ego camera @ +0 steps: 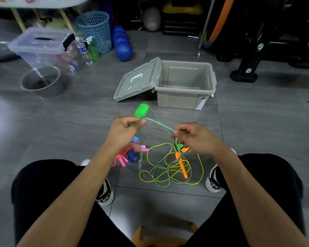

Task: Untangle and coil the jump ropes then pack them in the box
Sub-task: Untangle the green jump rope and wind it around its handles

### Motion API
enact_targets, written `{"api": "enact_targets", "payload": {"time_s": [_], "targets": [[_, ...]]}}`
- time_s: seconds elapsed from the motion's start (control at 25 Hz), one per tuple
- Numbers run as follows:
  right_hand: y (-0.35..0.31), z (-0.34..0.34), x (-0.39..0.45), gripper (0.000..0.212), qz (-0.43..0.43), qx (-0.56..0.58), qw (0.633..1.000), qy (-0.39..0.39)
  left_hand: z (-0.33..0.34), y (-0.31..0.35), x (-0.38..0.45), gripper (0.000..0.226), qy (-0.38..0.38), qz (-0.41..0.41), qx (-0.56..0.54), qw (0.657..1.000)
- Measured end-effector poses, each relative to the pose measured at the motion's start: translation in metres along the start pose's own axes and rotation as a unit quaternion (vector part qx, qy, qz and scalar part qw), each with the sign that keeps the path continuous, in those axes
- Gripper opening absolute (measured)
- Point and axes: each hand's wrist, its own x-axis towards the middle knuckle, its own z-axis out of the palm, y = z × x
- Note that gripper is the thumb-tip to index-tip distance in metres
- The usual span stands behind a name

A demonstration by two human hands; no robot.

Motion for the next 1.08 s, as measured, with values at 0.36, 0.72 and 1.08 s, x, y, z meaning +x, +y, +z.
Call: {"api": "enact_targets", "payload": {"time_s": [0.36, 0.72, 1.08], "targets": [[-0.008, 0.006, -0.005, 0.02, -0.061, -0.021, 0.998, 0.0, 0.016, 0.01, -0.021, 0.008, -0.21, 0.035, 0.032, 0.976], [-0.006, -0.004, -0.008, 0.017, -0.031, -0.021, 0.999, 0.015, -0.004, -0.031, 0.014, 0.014, -0.033, -0.083, 0.282, 0.955], [-0.004, 0.01, -0.003, 0.015, -0.05, -0.036, 0.998, -0.002, 0.02, -0.007, -0.009, 0.013, -0.095, 0.109, 0.189, 0.971]]}}
